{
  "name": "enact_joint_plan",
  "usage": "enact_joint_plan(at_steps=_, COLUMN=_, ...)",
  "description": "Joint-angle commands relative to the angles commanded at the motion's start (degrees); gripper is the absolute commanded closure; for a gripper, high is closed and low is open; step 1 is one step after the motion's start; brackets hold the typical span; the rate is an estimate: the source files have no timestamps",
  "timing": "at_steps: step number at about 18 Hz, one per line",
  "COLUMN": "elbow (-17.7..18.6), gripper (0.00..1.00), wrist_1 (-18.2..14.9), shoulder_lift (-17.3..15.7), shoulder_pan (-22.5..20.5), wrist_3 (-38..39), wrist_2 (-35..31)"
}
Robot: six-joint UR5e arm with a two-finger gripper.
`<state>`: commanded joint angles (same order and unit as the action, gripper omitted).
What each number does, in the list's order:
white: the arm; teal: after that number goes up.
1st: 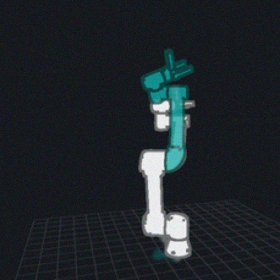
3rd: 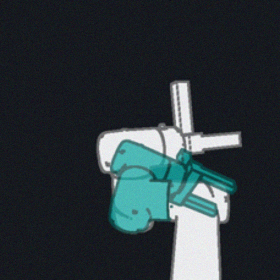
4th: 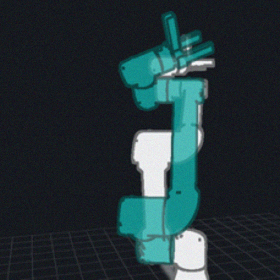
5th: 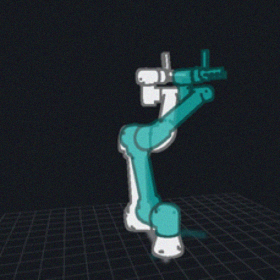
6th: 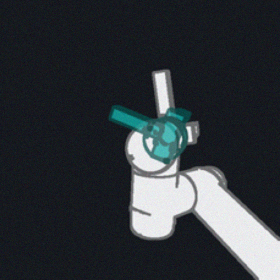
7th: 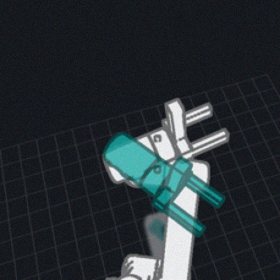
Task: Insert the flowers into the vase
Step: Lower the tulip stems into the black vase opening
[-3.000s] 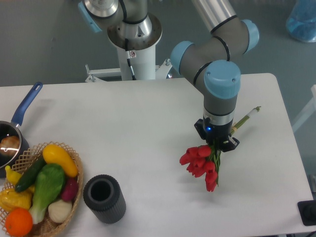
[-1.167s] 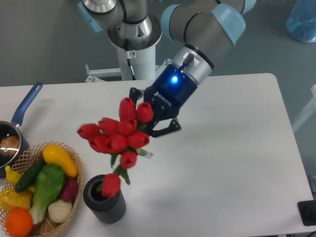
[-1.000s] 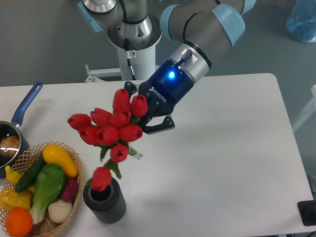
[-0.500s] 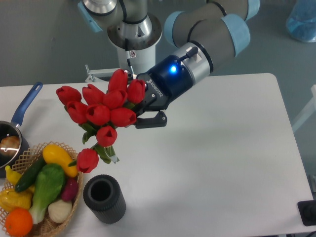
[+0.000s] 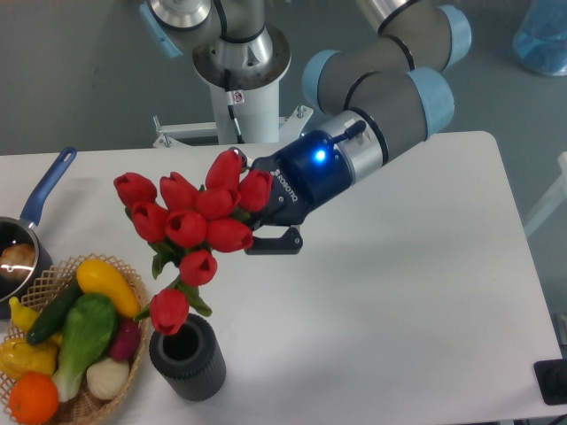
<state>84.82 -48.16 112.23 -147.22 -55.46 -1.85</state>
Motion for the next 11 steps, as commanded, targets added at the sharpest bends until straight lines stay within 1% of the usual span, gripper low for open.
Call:
enact_joint_plan(at_steps=5, elbow=-2.5, gripper=0.94, wrist_1=0.1, shoulder_lift=2.8, shoulder_pan=1.0, wrist_3=0.0, wrist_2=-0.1)
enact_joint_plan(at_steps=11, elbow=-3.9, gripper=0.94, wrist_1=0.1, shoulder_lift=4.0, shoulder_pan=1.8, wrist_3=0.0, wrist_2=-0.1)
